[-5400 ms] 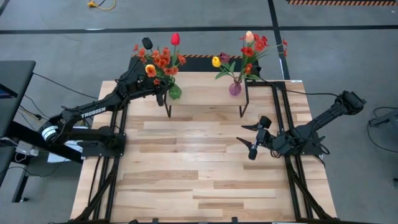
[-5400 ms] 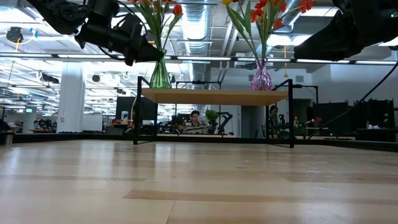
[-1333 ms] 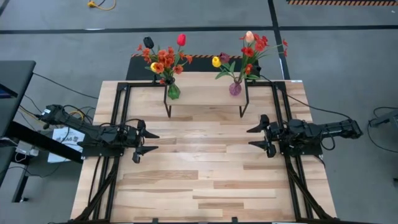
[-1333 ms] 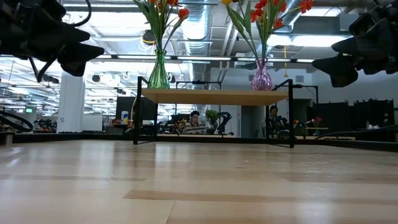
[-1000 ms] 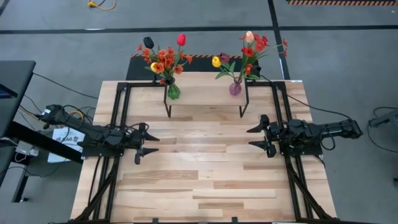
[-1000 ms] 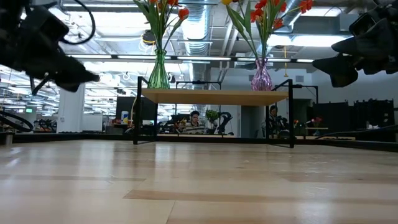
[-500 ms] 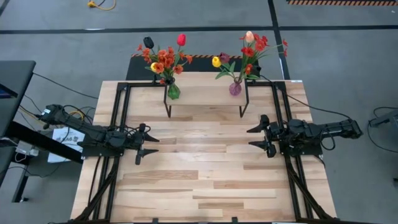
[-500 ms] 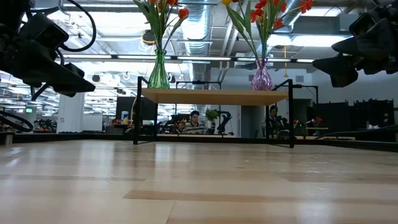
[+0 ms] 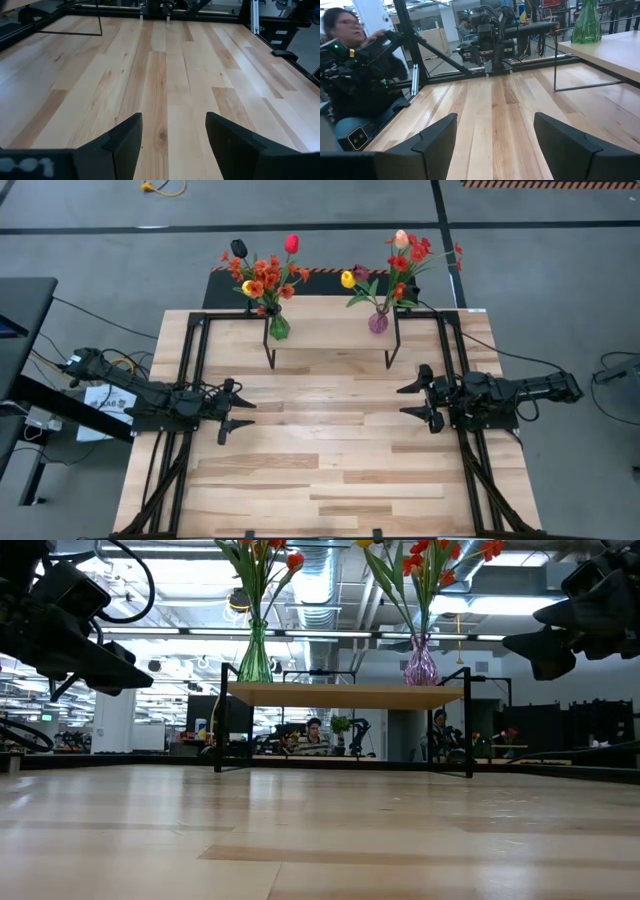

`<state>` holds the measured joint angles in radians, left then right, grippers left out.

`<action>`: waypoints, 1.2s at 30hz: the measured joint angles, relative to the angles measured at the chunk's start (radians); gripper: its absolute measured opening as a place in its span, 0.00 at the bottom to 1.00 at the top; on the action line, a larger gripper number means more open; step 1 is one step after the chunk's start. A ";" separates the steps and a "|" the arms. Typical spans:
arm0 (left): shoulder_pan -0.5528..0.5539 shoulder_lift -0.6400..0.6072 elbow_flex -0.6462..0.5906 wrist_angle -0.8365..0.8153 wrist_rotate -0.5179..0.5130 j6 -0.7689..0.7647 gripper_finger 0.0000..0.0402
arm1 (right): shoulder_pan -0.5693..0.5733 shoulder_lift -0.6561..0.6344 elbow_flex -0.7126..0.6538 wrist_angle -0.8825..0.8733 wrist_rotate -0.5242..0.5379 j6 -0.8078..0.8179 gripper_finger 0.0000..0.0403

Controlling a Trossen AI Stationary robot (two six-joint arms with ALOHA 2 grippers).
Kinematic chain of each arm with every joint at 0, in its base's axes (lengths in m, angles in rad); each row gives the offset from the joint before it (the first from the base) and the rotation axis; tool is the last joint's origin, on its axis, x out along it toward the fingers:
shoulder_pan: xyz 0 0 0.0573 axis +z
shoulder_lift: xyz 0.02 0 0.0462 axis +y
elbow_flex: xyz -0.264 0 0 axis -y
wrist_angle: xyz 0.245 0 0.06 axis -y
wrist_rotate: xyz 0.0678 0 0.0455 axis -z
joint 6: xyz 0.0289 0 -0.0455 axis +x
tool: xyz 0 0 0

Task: Pick and place flowers into a vace then onto a shelf
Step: Return to Home Position

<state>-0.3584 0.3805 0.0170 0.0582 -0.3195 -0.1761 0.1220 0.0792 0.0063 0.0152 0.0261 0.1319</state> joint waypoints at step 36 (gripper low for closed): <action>-0.002 -0.210 -0.004 0.008 0.025 0.000 0.52 | 0.000 0.000 0.000 0.000 0.000 0.000 0.64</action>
<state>-0.3603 0.1707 0.0128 0.0661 -0.2947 -0.1764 0.1219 0.0792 0.0059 0.0151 0.0265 0.1322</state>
